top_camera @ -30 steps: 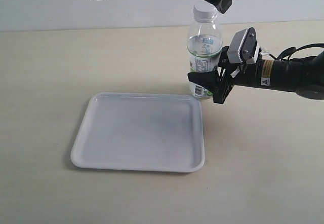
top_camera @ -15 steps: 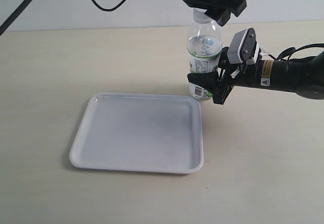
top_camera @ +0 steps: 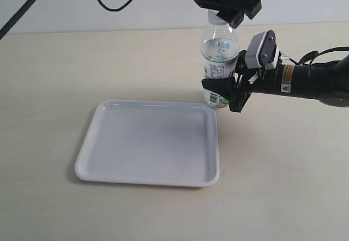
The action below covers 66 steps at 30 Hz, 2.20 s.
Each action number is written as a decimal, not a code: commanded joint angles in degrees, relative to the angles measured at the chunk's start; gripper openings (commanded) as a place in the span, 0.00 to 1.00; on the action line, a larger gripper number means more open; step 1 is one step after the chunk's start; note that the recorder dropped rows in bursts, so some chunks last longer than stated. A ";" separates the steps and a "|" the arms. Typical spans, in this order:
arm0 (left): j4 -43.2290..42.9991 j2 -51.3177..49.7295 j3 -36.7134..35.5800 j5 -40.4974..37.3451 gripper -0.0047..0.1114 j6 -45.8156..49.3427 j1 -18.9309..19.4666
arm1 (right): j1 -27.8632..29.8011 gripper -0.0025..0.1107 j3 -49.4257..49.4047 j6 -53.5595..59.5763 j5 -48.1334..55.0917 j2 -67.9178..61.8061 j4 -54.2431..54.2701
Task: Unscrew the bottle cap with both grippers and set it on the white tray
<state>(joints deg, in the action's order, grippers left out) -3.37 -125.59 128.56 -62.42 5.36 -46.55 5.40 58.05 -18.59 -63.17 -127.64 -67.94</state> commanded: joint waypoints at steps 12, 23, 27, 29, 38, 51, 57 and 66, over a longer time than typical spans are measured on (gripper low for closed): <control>-0.49 0.30 0.38 -0.64 0.64 -1.10 -0.20 | -0.12 0.02 0.10 -0.10 -3.11 0.72 0.45; -0.49 0.30 1.33 -0.50 0.64 -1.13 -0.30 | -0.12 0.02 0.10 -0.10 -3.11 0.72 0.45; -0.26 0.30 2.04 -0.50 0.64 -1.30 -0.30 | -0.12 0.02 0.10 -0.10 -3.11 0.72 0.45; -0.26 0.30 2.04 -0.95 0.64 -1.28 -0.30 | -0.12 0.02 0.10 -0.10 -3.11 0.72 0.45; -0.26 0.10 2.04 -1.82 0.60 -1.50 -0.30 | -0.12 0.02 0.10 -0.10 -3.11 0.72 0.45; -0.15 0.10 2.04 -3.87 0.04 -3.27 -0.30 | -0.12 0.02 0.10 -0.10 -3.11 0.72 0.45; -1.02 0.10 2.04 -5.15 0.04 -19.89 -0.40 | -0.12 0.02 0.10 -0.10 -3.11 0.72 0.45; -0.69 0.10 2.04 -6.20 0.04 -48.73 -0.40 | -0.12 0.02 0.10 -0.11 -3.10 0.72 0.45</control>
<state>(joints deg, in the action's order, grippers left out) -4.71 -125.69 130.32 -67.38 -37.48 -46.57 5.40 58.05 -18.60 -63.22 -127.64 -69.10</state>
